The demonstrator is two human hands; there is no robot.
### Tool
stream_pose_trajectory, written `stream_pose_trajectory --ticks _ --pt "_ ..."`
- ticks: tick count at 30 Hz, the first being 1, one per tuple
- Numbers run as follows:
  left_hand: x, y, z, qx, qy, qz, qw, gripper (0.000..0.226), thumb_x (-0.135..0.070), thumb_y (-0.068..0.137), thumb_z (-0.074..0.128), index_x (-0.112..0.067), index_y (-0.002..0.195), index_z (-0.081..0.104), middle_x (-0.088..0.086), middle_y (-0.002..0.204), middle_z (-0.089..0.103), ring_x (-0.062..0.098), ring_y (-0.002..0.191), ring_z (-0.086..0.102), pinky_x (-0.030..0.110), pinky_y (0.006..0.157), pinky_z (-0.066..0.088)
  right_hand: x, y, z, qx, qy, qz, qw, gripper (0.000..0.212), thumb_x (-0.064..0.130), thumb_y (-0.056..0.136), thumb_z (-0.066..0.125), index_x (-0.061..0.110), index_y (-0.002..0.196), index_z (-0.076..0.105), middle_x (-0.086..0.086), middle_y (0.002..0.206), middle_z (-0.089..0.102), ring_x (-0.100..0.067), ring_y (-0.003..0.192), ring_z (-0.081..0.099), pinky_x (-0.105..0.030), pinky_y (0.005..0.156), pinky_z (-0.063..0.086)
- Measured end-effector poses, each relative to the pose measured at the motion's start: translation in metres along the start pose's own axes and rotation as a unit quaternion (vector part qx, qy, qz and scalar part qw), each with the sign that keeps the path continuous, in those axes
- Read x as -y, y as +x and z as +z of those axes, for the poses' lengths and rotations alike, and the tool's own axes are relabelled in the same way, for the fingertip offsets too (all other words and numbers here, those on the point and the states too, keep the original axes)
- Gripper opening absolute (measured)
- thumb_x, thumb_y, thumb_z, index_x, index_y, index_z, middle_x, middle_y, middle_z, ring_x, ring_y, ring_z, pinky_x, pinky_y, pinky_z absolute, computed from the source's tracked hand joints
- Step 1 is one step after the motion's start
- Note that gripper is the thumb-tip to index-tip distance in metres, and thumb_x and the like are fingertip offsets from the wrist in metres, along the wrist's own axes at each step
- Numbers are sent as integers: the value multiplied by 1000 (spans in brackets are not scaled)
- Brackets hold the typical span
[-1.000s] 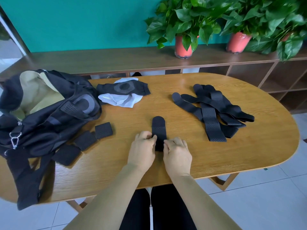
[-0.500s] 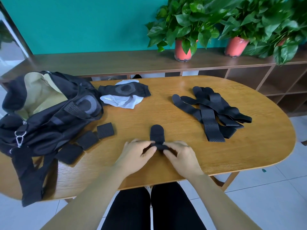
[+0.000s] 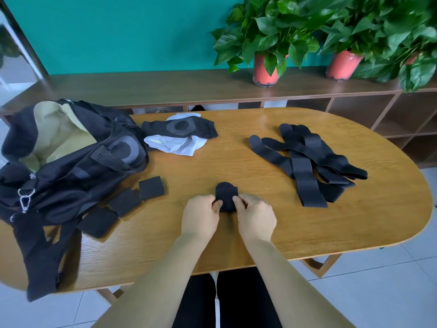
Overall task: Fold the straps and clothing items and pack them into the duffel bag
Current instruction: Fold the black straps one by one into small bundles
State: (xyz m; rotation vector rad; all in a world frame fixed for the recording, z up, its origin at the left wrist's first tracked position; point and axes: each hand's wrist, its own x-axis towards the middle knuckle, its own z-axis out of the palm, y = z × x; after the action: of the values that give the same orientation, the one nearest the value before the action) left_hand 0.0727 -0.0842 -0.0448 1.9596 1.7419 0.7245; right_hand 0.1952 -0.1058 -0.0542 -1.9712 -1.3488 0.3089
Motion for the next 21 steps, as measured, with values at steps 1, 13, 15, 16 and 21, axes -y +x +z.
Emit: stream_pose_trajectory --ticks 1,13,15,16,21 --pt "-1 1 -1 4 3 -8 1000 46 -24 94 57 -15 53 38 -2 52 42 12 48 35 26 49 28 1 2 2 -3 -9 3 1000 20 34 92 56 23 84 71 7 71 62 -15 77 55 -24 56 37" --pt "1 21 -3 19 -25 -70 997 32 -31 89 65 -14 62 59 2 61 65 18 60 63 33 60 54 2 10 9 -11 -61 15 998 19 35 90 58 21 82 70 5 73 65 -14 74 56 -24 53 35" --pt "2 24 -3 24 -19 -82 996 28 -33 88 66 -17 65 61 0 63 66 15 61 63 33 62 54 1 11 10 -5 -64 15 998 20 36 90 57 22 83 69 5 72 64 -15 74 56 -23 53 34" --pt "2 25 -2 26 -11 -84 996 27 -35 87 66 -18 66 60 -1 63 65 14 61 62 31 60 53 1 11 10 -1 -68 13 998 20 37 91 57 22 84 69 5 73 64 -15 75 57 -23 53 34" --pt "7 19 0 -12 -30 -54 998 18 -34 89 64 -17 83 60 -5 69 61 10 64 58 26 57 47 0 9 3 -6 -7 17 1000 23 38 94 51 25 105 67 7 96 65 -13 89 59 -25 64 45"
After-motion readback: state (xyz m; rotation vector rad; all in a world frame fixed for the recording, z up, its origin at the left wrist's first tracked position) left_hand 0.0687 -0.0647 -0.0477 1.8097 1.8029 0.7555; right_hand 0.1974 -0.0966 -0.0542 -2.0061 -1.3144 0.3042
